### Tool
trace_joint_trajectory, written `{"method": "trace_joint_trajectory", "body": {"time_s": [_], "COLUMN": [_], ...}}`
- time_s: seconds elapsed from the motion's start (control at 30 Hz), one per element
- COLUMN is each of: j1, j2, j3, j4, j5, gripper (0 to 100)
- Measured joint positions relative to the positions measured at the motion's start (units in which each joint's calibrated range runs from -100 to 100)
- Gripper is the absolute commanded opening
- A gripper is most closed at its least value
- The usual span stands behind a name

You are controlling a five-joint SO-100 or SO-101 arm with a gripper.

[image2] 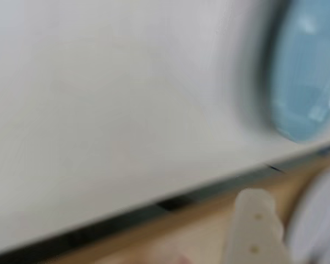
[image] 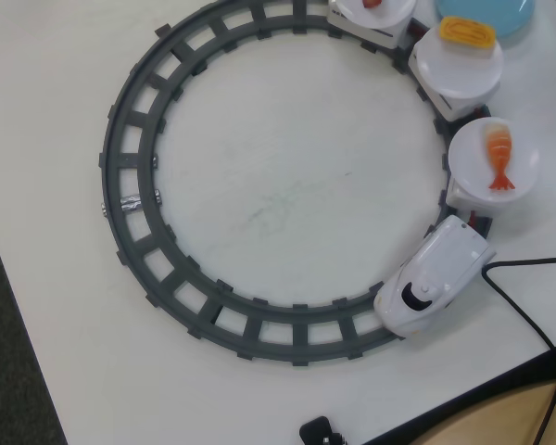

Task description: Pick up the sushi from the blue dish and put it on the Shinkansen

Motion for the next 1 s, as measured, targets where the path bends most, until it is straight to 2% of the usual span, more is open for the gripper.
{"method": "trace_joint_trajectory", "body": {"time_s": [0.27, 0.43, 1.0], "j1": [-0.24, -0.24, -0.16], "j2": [0.0, -0.17, -8.34], "j3": [12.88, 22.06, 25.3], "j4": [-2.89, -9.71, -11.11], "j5": [0.0, 0.0, 0.0], "gripper": [39, 39, 39]}}
